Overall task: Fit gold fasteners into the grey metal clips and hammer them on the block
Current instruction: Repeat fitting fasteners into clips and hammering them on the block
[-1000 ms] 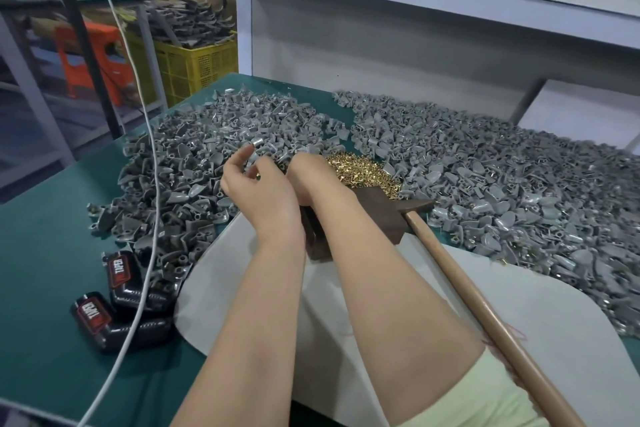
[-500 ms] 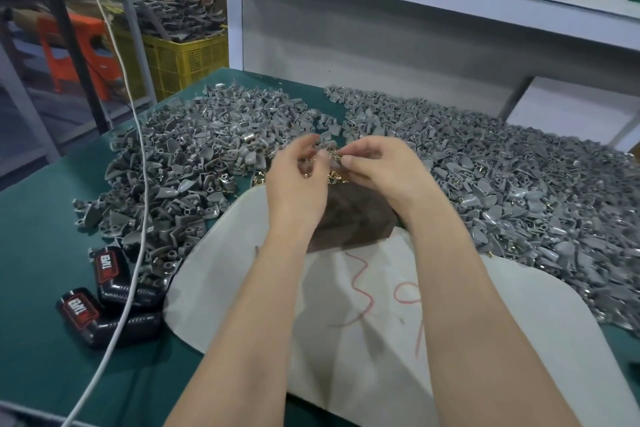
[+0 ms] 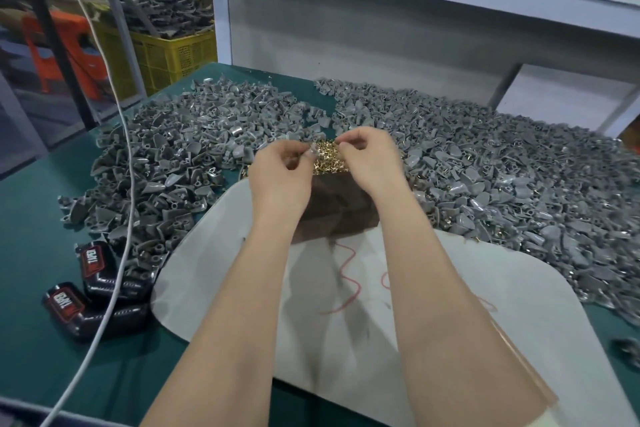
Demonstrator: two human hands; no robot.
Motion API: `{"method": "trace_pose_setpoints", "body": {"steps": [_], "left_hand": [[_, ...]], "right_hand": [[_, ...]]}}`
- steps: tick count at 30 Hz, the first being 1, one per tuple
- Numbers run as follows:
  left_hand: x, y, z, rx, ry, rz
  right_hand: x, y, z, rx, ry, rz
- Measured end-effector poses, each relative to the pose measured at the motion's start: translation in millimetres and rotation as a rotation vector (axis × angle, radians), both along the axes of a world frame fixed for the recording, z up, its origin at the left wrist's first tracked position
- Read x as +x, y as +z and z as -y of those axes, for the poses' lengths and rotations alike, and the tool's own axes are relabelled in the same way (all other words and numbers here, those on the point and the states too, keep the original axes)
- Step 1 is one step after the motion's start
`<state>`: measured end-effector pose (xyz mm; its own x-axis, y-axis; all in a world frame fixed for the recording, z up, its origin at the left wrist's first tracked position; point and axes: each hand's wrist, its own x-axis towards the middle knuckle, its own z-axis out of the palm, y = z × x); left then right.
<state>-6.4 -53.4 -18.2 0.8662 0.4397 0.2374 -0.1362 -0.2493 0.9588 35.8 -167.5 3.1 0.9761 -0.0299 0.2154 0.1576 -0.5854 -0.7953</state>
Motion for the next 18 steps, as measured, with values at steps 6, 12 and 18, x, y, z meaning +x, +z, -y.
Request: {"method": "trace_pose_setpoints", "body": {"steps": [6, 12, 18], "left_hand": [[-2, 2, -5, -0.369, 0.136, 0.078], [-1, 2, -4, -0.476, 0.172, 0.074], [-2, 2, -2, -0.466, 0.148, 0.068]], "right_hand": [[40, -4, -44, -0.603, -0.049, -0.292], [53, -9, -66, -0.732, -0.033, -0.490], [52, -13, -63, -0.674, -0.029, -0.400]]}}
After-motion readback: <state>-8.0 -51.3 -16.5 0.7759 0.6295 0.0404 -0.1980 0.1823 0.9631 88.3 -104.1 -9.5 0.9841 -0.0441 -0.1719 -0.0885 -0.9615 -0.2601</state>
